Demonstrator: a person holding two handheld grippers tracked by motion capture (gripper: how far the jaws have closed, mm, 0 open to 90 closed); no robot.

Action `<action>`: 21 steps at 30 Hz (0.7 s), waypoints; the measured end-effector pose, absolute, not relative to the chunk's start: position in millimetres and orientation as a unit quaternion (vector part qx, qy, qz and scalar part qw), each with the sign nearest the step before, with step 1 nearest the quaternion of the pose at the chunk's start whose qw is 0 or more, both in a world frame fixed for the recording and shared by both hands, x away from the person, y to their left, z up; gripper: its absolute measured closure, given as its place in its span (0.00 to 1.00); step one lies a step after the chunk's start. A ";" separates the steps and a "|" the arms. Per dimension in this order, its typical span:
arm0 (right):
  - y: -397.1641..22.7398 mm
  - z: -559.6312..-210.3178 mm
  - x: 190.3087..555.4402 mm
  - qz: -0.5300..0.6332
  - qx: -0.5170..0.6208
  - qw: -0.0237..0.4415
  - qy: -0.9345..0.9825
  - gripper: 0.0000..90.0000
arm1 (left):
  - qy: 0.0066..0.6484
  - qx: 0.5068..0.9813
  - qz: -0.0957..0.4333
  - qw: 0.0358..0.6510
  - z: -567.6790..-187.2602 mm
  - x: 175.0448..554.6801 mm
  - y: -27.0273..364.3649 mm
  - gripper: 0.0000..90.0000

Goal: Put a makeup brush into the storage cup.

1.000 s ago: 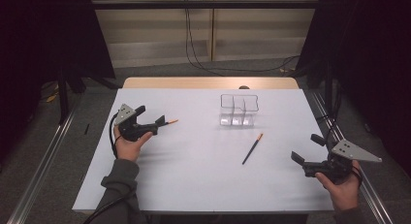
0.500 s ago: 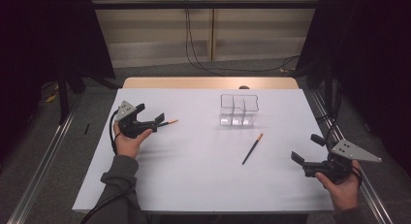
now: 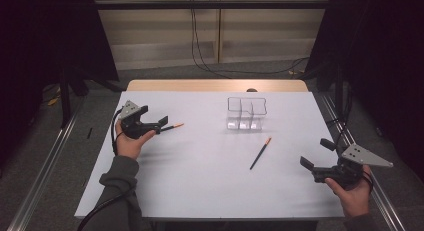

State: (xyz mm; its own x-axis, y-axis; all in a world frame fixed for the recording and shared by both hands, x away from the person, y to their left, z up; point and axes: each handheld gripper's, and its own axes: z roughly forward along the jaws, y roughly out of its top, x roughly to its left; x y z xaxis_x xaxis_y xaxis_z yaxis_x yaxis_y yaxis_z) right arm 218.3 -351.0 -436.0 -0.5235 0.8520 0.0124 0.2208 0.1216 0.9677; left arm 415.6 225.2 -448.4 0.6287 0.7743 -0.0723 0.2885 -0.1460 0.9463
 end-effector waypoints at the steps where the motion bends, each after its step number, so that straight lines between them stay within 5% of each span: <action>1: -351.1 -435.9 218.3 0.536 0.390 0.294 0.689 0.02 | 0.372 0.722 0.222 0.540 -447.9 415.9 224.8 0.04; 21: -350.8 -436.0 218.1 0.535 0.390 0.293 0.689 0.02 | 0.375 0.759 0.205 0.491 -440.6 425.1 234.7 0.04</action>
State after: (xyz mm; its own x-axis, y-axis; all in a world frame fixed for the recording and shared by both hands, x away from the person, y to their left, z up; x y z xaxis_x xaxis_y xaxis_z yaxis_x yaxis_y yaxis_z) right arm 218.1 -350.8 -436.0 -0.5231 0.8522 0.0135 0.2246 0.1226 0.9667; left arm 425.1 234.7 -440.6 0.6340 0.7712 -0.0570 0.3681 -0.2361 0.8993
